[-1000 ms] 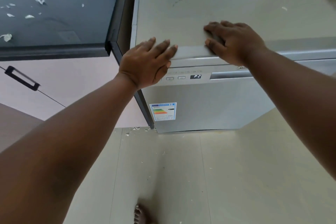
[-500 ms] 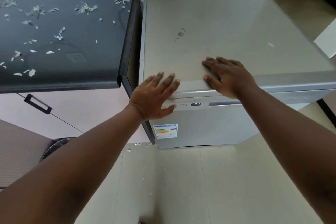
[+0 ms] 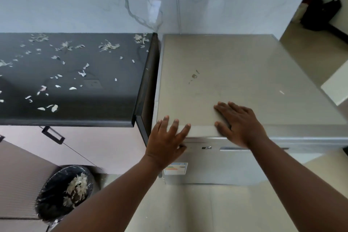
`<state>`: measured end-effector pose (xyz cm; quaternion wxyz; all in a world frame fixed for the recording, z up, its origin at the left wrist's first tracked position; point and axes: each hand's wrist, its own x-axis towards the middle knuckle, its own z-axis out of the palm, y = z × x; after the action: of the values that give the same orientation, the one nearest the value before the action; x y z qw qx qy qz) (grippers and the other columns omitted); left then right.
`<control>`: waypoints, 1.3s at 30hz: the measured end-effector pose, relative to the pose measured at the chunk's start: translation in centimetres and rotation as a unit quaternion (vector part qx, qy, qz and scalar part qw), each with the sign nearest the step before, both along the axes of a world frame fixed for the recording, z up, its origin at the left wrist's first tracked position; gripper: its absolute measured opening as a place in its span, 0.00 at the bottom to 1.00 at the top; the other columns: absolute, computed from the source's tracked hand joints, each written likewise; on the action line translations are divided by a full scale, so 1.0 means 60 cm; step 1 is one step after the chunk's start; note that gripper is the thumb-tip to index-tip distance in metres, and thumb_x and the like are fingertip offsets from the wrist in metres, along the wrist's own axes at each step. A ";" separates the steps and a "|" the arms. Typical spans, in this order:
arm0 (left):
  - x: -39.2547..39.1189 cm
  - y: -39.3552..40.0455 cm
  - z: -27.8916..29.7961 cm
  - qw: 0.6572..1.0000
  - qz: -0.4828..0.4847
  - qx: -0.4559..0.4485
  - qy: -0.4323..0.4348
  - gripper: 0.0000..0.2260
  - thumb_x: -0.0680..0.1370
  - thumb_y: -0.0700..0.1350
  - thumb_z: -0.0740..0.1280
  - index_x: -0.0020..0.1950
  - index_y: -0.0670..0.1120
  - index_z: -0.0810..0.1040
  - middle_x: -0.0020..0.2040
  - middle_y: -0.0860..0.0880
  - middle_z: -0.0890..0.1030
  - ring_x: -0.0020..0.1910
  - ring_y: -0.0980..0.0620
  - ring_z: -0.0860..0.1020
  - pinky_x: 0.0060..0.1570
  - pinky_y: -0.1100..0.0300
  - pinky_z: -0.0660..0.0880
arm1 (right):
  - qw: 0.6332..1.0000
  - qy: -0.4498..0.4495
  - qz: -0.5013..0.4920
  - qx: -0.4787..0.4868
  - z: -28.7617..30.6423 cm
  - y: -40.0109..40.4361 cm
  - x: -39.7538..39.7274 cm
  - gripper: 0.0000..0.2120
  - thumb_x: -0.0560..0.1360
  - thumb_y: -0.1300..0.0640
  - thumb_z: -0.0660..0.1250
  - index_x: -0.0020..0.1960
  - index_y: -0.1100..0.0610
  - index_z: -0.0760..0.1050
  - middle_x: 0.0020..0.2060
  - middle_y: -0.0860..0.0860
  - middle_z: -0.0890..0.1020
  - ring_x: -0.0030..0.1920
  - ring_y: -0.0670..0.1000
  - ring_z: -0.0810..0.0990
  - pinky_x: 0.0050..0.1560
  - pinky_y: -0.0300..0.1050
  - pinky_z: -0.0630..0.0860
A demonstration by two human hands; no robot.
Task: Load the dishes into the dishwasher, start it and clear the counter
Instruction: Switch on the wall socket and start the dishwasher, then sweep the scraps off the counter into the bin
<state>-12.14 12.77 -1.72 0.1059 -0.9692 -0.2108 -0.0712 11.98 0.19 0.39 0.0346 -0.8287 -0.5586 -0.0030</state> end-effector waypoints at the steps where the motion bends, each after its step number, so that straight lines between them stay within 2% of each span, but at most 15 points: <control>1: 0.001 -0.002 0.003 1.000 0.003 -0.004 0.004 0.31 0.64 0.59 0.76 0.65 0.50 0.79 0.57 0.40 0.81 0.57 0.34 0.78 0.54 0.43 0.76 | 1.000 0.000 0.002 -0.001 0.000 0.000 0.000 0.37 0.71 0.32 0.39 0.77 0.43 0.56 0.77 0.41 0.59 0.77 0.47 0.56 0.72 0.45 0.51; 3: 0.004 -0.007 0.009 1.000 0.012 -0.008 0.010 0.33 0.63 0.60 0.77 0.66 0.50 0.78 0.56 0.40 0.81 0.57 0.34 0.79 0.53 0.43 0.77 | 1.000 0.007 0.006 -0.003 0.001 -0.002 0.002 0.38 0.71 0.31 0.38 0.78 0.42 0.55 0.77 0.41 0.59 0.77 0.46 0.55 0.71 0.45 0.50; 7: 0.018 -0.025 0.019 0.998 0.040 -0.011 0.042 0.39 0.61 0.60 0.77 0.66 0.48 0.68 0.54 0.39 0.81 0.54 0.34 0.80 0.51 0.42 0.78 | 1.000 0.020 0.017 -0.004 -0.001 -0.006 0.004 0.36 0.73 0.32 0.39 0.78 0.43 0.55 0.77 0.42 0.58 0.77 0.47 0.54 0.71 0.47 0.51; 11: 0.021 -0.027 0.023 0.997 0.055 -0.005 0.051 0.39 0.61 0.60 0.77 0.66 0.48 0.67 0.55 0.39 0.81 0.55 0.34 0.79 0.50 0.43 0.78 | 0.999 0.034 0.029 -0.011 -0.006 -0.002 0.010 0.31 0.78 0.35 0.47 0.78 0.43 0.52 0.78 0.43 0.54 0.78 0.48 0.51 0.72 0.49 0.50; 15: 0.012 -0.038 0.029 0.995 0.069 -0.017 0.072 0.43 0.60 0.62 0.77 0.70 0.48 0.68 0.61 0.39 0.78 0.61 0.35 0.77 0.57 0.42 0.76 | 0.998 0.042 0.037 -0.012 -0.007 -0.002 0.008 0.31 0.78 0.35 0.46 0.79 0.44 0.50 0.78 0.44 0.53 0.78 0.49 0.50 0.73 0.51 0.50; 17: 0.006 -0.047 0.028 0.992 0.089 -0.036 0.087 0.44 0.64 0.63 0.75 0.75 0.48 0.65 0.68 0.39 0.73 0.69 0.33 0.70 0.66 0.40 0.68 | 0.998 0.044 0.039 -0.014 -0.006 -0.003 0.008 0.31 0.79 0.36 0.46 0.79 0.45 0.50 0.79 0.44 0.52 0.78 0.50 0.49 0.73 0.52 0.50; 19: 0.000 -0.051 0.023 0.990 0.098 -0.051 0.092 0.44 0.71 0.62 0.70 0.79 0.51 0.52 0.77 0.39 0.61 0.76 0.34 0.56 0.72 0.42 0.51 | 0.998 0.048 0.041 -0.019 -0.004 -0.003 0.007 0.31 0.79 0.36 0.45 0.79 0.45 0.49 0.79 0.44 0.51 0.78 0.50 0.48 0.74 0.52 0.49; 21: -0.006 -0.050 0.015 0.989 0.097 -0.067 0.088 0.43 0.75 0.62 0.64 0.79 0.55 0.38 0.80 0.43 0.49 0.78 0.38 0.44 0.72 0.46 0.39 | 0.997 0.054 0.043 -0.022 -0.001 -0.003 0.005 0.31 0.79 0.36 0.45 0.79 0.45 0.49 0.79 0.44 0.51 0.78 0.50 0.48 0.74 0.53 0.48; 23: -0.010 -0.046 0.015 0.988 0.097 -0.077 0.090 0.41 0.77 0.63 0.60 0.77 0.58 0.33 0.80 0.46 0.43 0.78 0.41 0.39 0.71 0.48 0.34 | 0.997 0.058 0.041 -0.028 0.003 -0.002 0.003 0.30 0.80 0.37 0.45 0.79 0.46 0.48 0.79 0.45 0.50 0.78 0.51 0.47 0.74 0.53 0.47; 28: -0.029 -0.021 0.027 0.989 0.105 -0.060 0.088 0.37 0.79 0.67 0.51 0.78 0.53 0.35 0.80 0.48 0.39 0.77 0.45 0.34 0.69 0.50 0.26 | 0.994 0.091 -0.010 -0.067 0.009 0.011 -0.026 0.30 0.81 0.38 0.42 0.79 0.48 0.43 0.79 0.47 0.45 0.78 0.53 0.41 0.76 0.57 0.41; 32: -0.061 0.010 0.047 0.987 0.136 -0.062 0.055 0.38 0.78 0.69 0.47 0.78 0.52 0.33 0.79 0.49 0.35 0.74 0.47 0.29 0.70 0.51 0.27 | 0.990 0.095 -0.070 -0.075 0.013 0.041 -0.084 0.34 0.80 0.36 0.42 0.80 0.52 0.43 0.79 0.53 0.43 0.78 0.57 0.41 0.75 0.61 0.41; 39: -0.184 0.091 0.079 0.987 0.150 -0.055 0.020 0.37 0.78 0.69 0.44 0.75 0.50 0.30 0.78 0.48 0.34 0.75 0.47 0.31 0.72 0.50 0.29 | 1.000 -0.002 0.017 -0.019 0.027 0.126 -0.239 0.36 0.79 0.34 0.41 0.79 0.53 0.41 0.79 0.52 0.40 0.76 0.54 0.32 0.73 0.57 0.31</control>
<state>-23.20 18.21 2.99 0.0659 -0.9321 -0.3555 -0.0236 -2.38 7.76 2.03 0.0171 -0.8197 -0.5725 0.0064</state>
